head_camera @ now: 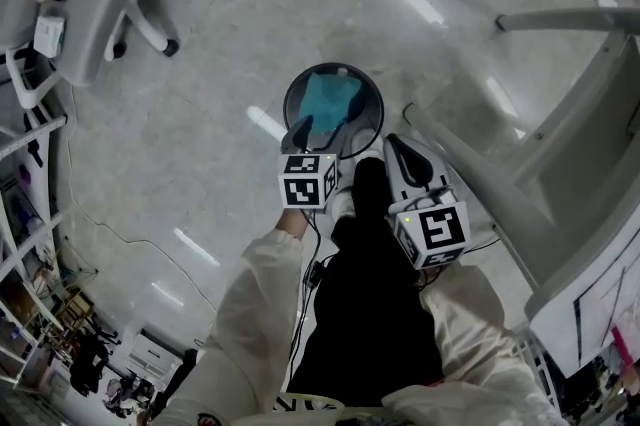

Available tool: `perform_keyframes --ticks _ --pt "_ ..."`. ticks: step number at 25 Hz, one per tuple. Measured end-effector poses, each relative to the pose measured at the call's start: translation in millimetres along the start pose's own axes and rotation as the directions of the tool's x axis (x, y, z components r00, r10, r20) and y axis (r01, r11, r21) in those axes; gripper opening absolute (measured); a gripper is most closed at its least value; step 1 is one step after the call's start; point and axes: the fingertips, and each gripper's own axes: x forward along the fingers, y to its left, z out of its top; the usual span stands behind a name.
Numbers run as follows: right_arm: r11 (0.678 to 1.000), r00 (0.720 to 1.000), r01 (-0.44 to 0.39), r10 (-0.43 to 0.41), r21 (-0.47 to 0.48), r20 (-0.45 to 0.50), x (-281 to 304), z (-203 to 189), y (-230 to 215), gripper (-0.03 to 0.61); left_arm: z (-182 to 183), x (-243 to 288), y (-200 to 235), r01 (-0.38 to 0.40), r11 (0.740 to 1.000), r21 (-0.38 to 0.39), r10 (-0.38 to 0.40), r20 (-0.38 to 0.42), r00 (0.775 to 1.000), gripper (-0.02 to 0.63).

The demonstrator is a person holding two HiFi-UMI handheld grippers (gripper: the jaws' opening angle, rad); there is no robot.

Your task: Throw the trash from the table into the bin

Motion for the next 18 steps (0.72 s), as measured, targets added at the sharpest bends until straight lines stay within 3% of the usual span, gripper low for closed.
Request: perform_keyframes --ticks 6,18 --pt "1.0 1.0 -0.004 0.003 0.009 0.015 -13.7 5.8 16.5 0.021 1.7 -20.0 -16.4 0.082 0.996 -0.021 -0.082 -0.01 0.997 0.356" --pt "0.999 0.999 -0.018 0.02 -0.028 0.046 -85.0 58.6 71.5 0.021 49.4 -150.5 -48.4 0.064 0.998 0.018 -0.066 0.099 0.993 0.353"
